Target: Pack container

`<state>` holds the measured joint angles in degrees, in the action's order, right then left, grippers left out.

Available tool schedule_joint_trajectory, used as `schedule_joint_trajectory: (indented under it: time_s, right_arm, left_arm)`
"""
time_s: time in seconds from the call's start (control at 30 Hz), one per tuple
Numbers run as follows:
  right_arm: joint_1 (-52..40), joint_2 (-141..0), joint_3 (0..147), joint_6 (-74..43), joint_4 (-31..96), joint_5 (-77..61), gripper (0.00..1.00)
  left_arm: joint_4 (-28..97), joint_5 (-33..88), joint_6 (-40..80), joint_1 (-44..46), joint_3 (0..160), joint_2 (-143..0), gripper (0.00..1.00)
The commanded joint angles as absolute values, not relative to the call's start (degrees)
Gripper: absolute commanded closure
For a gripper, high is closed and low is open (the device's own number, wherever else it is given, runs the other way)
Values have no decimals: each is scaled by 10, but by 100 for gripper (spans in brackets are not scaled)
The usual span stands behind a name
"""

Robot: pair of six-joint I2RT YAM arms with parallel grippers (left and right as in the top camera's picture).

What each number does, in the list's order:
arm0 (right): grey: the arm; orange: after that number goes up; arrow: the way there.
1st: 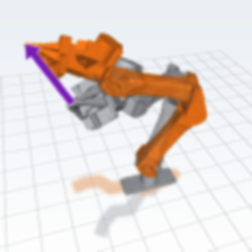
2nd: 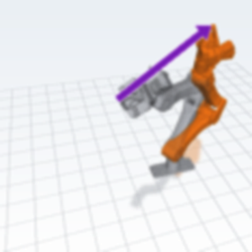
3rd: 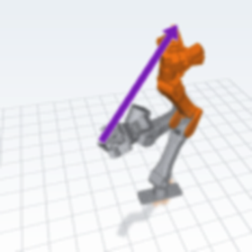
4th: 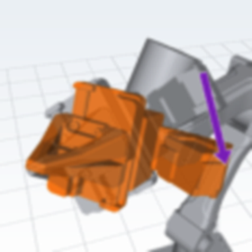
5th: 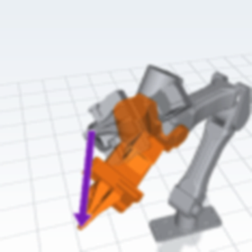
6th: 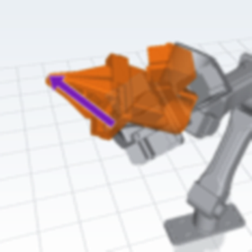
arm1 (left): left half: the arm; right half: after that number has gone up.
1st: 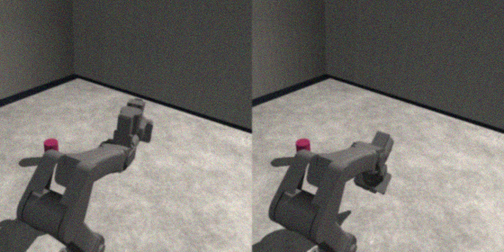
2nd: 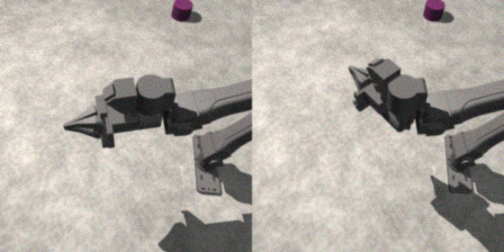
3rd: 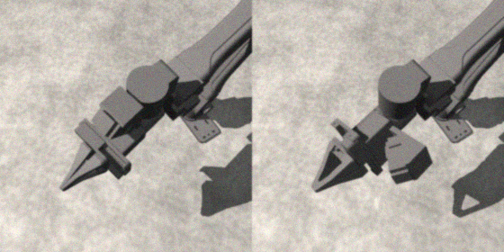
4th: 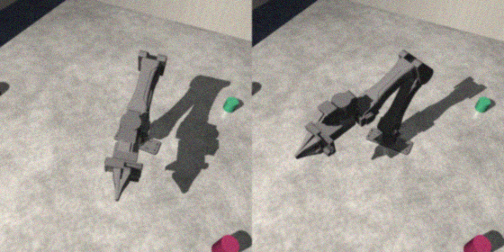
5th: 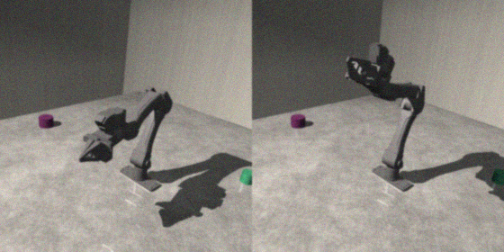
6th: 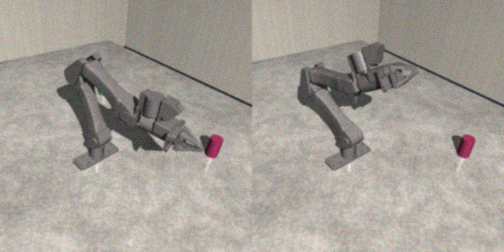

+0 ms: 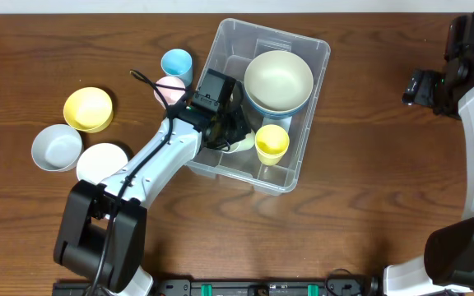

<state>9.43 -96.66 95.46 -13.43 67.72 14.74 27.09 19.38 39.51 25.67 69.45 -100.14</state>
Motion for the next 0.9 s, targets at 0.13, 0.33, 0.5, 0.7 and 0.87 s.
schedule_joint_trajectory:
  time_s: [0.13,0.33,0.5,0.7,0.87]
  right_arm:
    - [97,-957,962,-143,677,147,1]
    - [97,-957,962,-143,677,147,1]
    - [97,-957,962,-143,677,147,1]
    - [97,-957,962,-143,677,147,1]
    - [97,-957,962,-143,677,147,1]
  left_arm:
    - [316,173,307,254,701,-1005,94]
    - [354,173,266,254,702,-1005,94]
    - [371,173,236,255,703,-1001,94]
    - [373,173,216,255,712,-990,94]
    - [373,173,213,255,716,-980,94]
